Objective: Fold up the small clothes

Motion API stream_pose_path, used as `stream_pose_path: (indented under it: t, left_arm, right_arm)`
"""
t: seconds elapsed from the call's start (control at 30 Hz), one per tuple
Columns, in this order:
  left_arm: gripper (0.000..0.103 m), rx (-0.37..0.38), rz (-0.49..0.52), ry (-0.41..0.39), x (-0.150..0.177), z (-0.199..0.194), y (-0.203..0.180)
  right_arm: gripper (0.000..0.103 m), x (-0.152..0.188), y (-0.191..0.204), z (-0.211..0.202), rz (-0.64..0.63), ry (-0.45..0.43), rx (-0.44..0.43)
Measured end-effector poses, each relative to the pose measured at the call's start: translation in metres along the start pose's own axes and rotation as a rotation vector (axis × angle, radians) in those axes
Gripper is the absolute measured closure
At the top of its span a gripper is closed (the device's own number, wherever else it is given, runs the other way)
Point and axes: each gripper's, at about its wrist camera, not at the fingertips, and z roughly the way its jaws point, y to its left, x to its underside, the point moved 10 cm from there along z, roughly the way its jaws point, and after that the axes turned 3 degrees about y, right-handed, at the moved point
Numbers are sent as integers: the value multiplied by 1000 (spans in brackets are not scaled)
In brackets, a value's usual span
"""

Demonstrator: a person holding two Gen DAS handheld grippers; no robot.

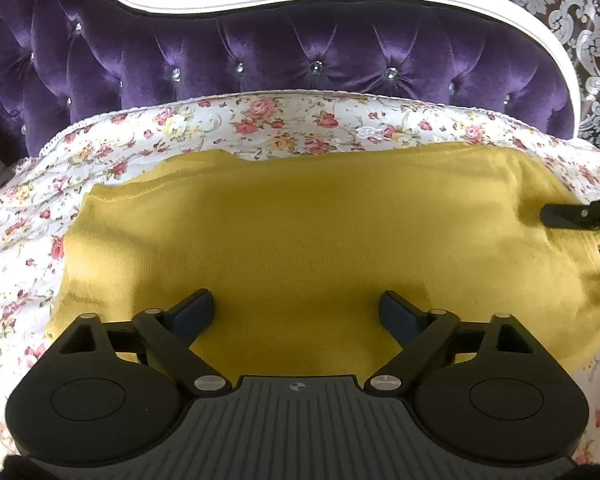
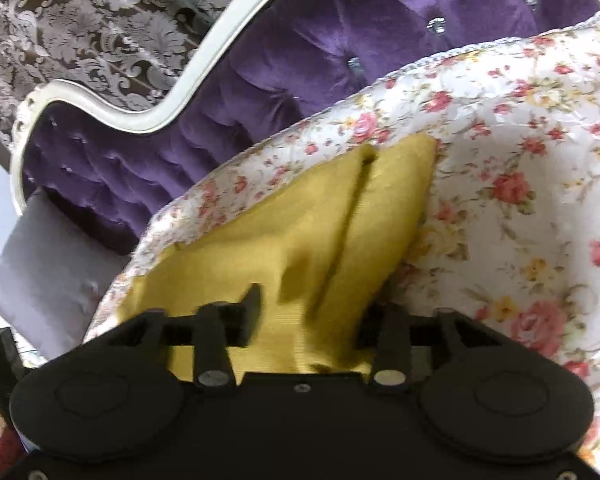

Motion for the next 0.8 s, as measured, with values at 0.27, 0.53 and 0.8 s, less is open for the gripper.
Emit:
stream_pose_path:
  t: [0.27, 0.53, 0.8]
  left_arm:
    - [6, 14, 11, 29, 2, 2, -1]
    - [9, 30, 10, 19, 2, -2, 0]
    - [25, 51, -106, -2, -7, -14, 12]
  right_arm:
    - [14, 7, 28, 8, -125, -4, 37]
    - [41, 7, 17, 0, -90, -1, -1]
    - [82, 6, 0, -9, -21, 17, 34]
